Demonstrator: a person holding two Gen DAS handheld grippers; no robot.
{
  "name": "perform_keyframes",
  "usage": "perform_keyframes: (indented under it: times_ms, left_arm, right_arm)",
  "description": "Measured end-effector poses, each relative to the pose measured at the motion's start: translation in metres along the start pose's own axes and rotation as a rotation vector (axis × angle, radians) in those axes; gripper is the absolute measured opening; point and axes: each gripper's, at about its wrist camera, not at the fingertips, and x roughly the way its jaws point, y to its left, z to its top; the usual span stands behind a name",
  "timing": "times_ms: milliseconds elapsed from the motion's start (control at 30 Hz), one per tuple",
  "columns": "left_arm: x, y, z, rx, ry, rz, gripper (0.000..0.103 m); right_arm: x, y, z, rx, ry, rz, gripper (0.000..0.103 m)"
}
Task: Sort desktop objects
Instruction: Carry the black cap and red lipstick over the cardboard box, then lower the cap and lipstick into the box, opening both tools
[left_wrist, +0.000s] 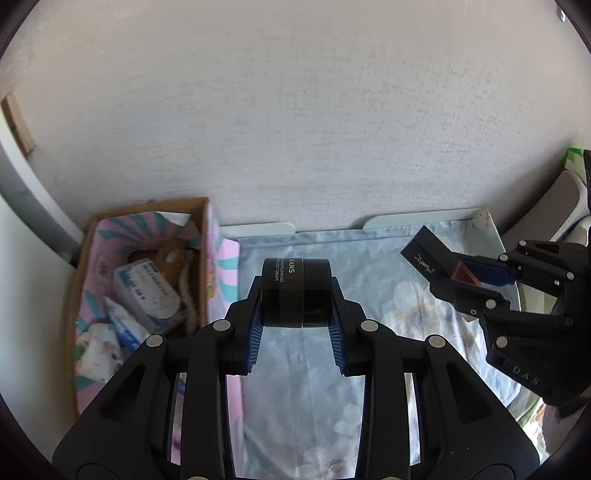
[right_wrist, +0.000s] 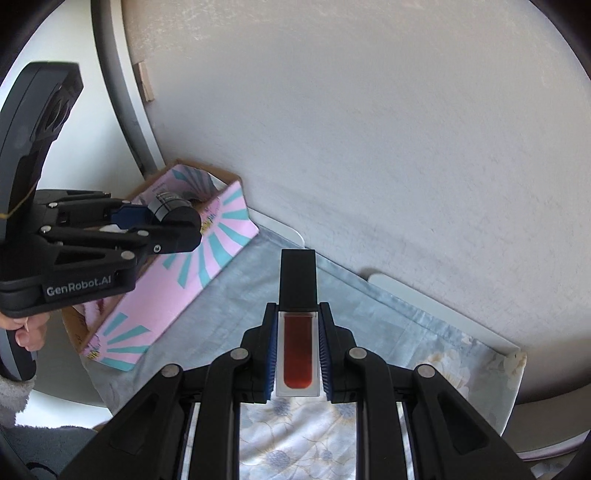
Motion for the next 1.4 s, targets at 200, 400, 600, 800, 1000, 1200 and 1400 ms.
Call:
perform_keyframes:
  times_ms: [200, 400, 600, 800, 1000, 1200, 1400]
  left_arm:
    - [-0.021, 0.024, -0.005, -0.026, -0.027, 0.018, 0.028]
    - [-0.036, 0.046, -0.017, -0.061, -0.034, 0.048, 0.028]
    - [-0.055, 0.075, -0.034, -0.114, -0.044, 0.090, 0.028]
    - [-0.064, 0.101, -0.059, -0.170, -0.039, 0.112, 0.028]
    - [-0.066, 0.120, -0.080, -0.197, -0.025, 0.133, 0.028]
    - [-0.059, 0.131, -0.095, -0.231, -0.003, 0.136, 0.028]
    - [-0.050, 0.142, -0.101, -0.257, 0.008, 0.142, 0.028]
  right_arm:
    - [-0.003, 0.015, 0.017, -0.015, -0.011, 0.017, 0.018]
    - [-0.005, 0.028, 0.030, -0.033, -0.019, 0.036, 0.018]
    - [0.000, 0.053, 0.050, -0.077, -0.026, 0.082, 0.018]
    - [0.017, 0.084, 0.071, -0.144, -0.014, 0.143, 0.018]
    - [0.050, 0.122, 0.093, -0.205, 0.022, 0.239, 0.018]
    - [0.087, 0.153, 0.104, -0.248, 0.070, 0.254, 0.018]
    - [0.116, 0.163, 0.110, -0.233, 0.129, 0.211, 0.018]
